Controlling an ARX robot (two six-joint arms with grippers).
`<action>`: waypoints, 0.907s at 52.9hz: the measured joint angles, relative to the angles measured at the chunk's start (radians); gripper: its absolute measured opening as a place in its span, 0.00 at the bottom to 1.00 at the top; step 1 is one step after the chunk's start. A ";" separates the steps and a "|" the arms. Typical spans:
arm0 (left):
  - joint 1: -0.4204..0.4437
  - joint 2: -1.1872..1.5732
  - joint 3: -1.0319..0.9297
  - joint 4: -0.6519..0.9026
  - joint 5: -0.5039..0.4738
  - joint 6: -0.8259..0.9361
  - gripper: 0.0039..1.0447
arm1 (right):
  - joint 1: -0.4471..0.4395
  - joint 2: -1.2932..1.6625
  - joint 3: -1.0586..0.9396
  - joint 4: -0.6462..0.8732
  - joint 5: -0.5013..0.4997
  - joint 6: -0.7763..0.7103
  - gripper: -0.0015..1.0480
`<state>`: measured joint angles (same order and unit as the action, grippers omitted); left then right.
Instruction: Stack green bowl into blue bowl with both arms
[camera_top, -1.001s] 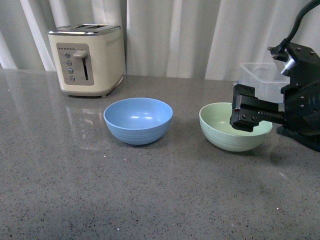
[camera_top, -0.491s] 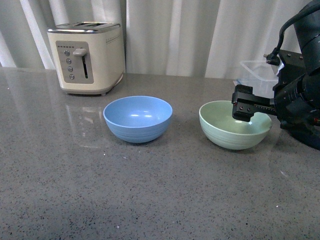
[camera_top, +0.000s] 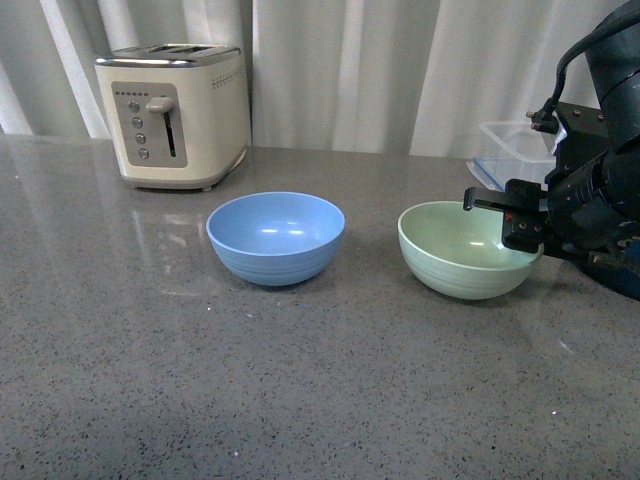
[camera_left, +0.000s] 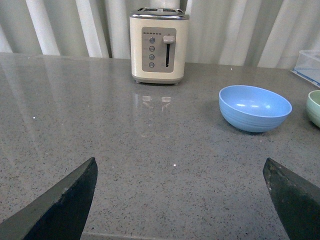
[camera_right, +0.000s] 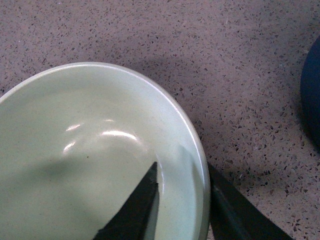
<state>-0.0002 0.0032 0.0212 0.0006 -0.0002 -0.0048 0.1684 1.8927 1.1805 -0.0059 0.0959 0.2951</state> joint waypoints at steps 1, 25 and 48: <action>0.000 0.000 0.000 0.000 0.000 0.000 0.94 | 0.000 0.000 0.000 0.000 0.002 0.000 0.22; 0.000 0.000 0.000 0.000 0.000 0.000 0.94 | 0.002 -0.038 0.000 0.002 0.011 -0.022 0.01; 0.000 0.000 0.000 0.000 0.000 0.000 0.94 | 0.189 -0.110 0.200 -0.056 -0.034 -0.066 0.01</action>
<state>-0.0002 0.0032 0.0212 0.0006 -0.0002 -0.0044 0.3573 1.7828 1.3804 -0.0620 0.0624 0.2287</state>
